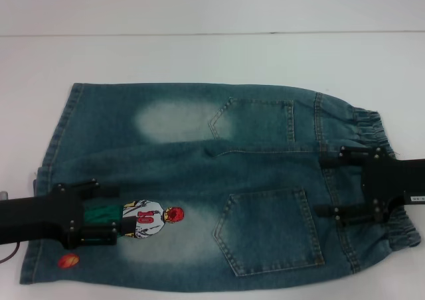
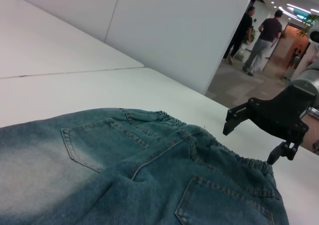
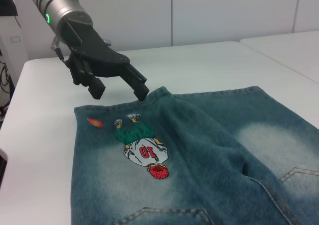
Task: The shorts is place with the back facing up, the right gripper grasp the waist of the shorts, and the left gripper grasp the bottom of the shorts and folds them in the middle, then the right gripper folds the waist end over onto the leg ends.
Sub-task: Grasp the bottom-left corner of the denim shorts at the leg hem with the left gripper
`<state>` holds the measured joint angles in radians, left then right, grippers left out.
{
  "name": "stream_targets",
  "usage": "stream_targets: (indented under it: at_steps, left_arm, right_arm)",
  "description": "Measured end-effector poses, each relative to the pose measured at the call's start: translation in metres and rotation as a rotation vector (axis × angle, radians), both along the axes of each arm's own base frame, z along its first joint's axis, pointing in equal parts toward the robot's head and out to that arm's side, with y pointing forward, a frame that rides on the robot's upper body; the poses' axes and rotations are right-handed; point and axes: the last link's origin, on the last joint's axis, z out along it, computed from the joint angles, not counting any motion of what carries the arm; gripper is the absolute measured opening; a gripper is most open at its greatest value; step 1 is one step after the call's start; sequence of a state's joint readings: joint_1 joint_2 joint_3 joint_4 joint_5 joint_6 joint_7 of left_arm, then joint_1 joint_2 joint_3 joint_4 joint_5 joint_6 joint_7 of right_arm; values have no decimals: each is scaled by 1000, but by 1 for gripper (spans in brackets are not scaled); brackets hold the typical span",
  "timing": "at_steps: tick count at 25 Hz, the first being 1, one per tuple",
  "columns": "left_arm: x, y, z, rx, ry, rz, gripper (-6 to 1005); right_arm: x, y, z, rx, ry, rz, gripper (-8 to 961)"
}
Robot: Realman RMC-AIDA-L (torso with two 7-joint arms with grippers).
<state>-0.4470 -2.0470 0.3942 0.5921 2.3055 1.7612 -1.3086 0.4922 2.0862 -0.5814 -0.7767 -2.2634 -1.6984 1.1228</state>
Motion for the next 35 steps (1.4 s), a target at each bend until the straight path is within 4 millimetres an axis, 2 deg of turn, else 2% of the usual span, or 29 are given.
stream_targets:
  at_steps: [22,31,35]
  left_arm:
    - [2,3,4,-12,-4,37,877]
    - [6,7,21,-25,8,95,868]
    - [6,7,40,-65,44,170,863]
  right_arm:
    - [2,-2,-2,-2,4,-7,900]
    - [6,-2,1,20,-5,-20,899]
    - [7,-1,1,32,-10,-18,899]
